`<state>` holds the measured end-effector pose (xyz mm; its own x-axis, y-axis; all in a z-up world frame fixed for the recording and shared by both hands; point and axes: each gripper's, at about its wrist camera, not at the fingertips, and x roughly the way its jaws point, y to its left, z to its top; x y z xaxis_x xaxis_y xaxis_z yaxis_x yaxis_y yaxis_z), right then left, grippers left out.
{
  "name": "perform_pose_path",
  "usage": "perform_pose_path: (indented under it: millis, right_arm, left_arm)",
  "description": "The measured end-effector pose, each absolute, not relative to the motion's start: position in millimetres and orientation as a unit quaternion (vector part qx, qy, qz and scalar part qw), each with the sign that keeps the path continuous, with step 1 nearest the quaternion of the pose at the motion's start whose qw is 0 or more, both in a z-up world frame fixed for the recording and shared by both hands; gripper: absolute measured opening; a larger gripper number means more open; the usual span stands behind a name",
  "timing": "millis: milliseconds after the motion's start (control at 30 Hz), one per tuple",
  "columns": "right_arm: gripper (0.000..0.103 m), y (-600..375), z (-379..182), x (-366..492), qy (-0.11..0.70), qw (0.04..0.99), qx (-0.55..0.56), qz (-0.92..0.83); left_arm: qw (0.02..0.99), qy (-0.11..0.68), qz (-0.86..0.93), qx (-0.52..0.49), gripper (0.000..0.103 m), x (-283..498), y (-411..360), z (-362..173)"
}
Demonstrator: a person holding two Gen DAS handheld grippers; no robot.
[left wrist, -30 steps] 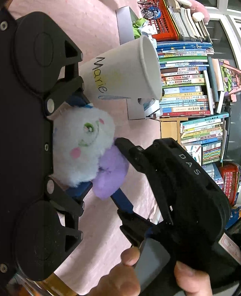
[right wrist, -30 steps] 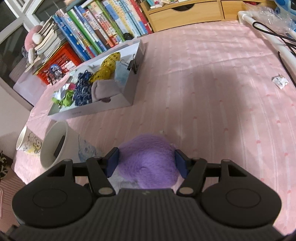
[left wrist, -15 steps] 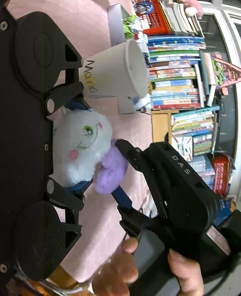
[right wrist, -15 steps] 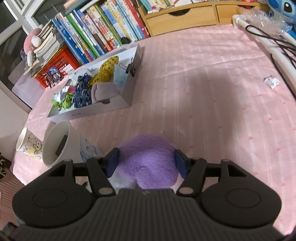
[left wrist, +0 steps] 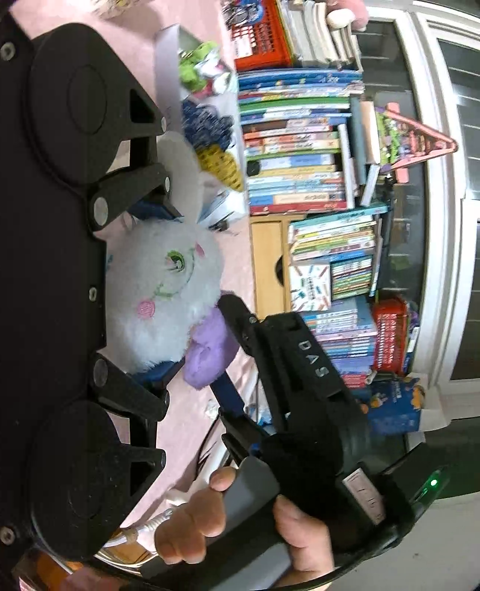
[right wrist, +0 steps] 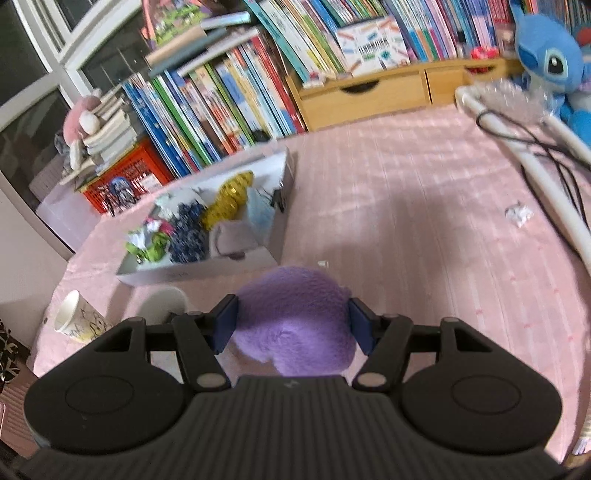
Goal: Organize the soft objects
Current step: 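Carry the white plush with the left tool while the right tool carries the purple plush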
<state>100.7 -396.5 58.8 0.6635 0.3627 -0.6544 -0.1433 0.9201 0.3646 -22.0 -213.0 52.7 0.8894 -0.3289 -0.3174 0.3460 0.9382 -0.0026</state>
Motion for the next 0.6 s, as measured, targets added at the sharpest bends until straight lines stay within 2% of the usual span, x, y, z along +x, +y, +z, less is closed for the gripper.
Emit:
perform_pose_path:
  millis: [600]
  right_arm:
    - [0.067, -360, 96, 86, 0.319, 0.928, 0.131, 0.139]
  left_arm:
    - [0.981, 0.126, -0.146, 0.037, 0.069, -3, -127, 115]
